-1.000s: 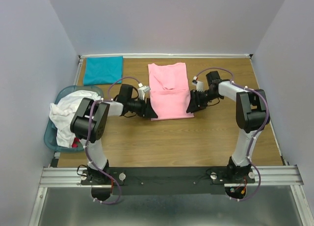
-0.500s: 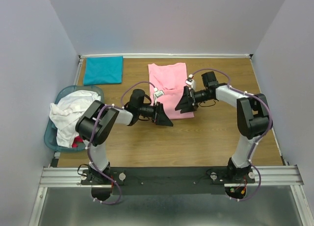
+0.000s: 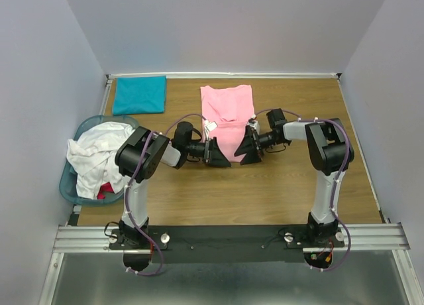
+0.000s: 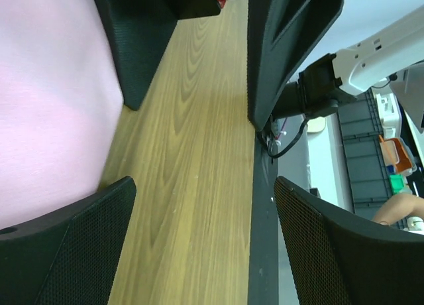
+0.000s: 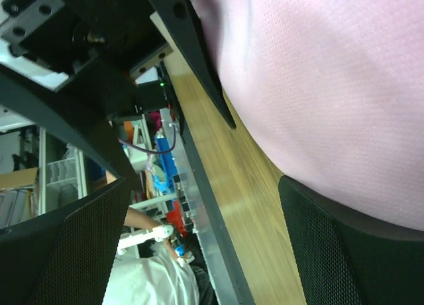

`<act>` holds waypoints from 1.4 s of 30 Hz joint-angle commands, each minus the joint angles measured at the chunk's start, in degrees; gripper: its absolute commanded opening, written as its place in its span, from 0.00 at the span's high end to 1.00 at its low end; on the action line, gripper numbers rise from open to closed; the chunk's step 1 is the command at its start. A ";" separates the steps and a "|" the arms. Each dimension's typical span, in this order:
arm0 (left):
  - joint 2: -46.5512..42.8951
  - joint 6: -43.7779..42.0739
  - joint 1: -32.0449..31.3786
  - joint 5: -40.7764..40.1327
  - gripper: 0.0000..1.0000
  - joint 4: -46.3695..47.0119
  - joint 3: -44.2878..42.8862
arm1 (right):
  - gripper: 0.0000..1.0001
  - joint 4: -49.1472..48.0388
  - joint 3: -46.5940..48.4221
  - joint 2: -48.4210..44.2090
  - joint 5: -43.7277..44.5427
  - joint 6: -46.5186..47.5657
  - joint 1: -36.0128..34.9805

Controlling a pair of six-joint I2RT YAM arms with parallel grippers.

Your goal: Fold and stack the t-shirts

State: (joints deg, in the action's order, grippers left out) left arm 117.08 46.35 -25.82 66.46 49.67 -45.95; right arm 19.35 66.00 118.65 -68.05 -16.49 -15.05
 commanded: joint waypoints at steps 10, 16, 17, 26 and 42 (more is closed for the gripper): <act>-0.18 -1.17 5.08 2.54 0.07 0.26 6.66 | 0.00 -0.55 -7.11 -1.14 -1.03 3.31 3.18; -3.78 -8.10 7.10 2.27 0.06 -11.50 6.05 | 0.00 0.33 -6.94 -7.36 -3.40 1.55 3.71; -4.74 -9.07 7.28 2.45 0.06 -12.83 5.79 | 0.00 0.59 -6.76 -8.69 -3.58 1.20 3.71; -15.22 -9.70 -1.41 -2.64 0.06 -14.87 0.01 | 0.00 0.77 -6.32 -18.81 0.20 -2.85 4.41; 1.91 1.37 -8.37 -11.87 0.06 -7.39 -8.36 | 0.00 1.13 -9.04 -8.97 7.57 2.25 9.16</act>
State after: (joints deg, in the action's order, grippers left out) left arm 115.52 44.86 -33.58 58.33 40.93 -52.51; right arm 19.64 57.95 107.79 -64.95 -16.23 -6.39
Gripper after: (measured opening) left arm 0.935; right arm 0.996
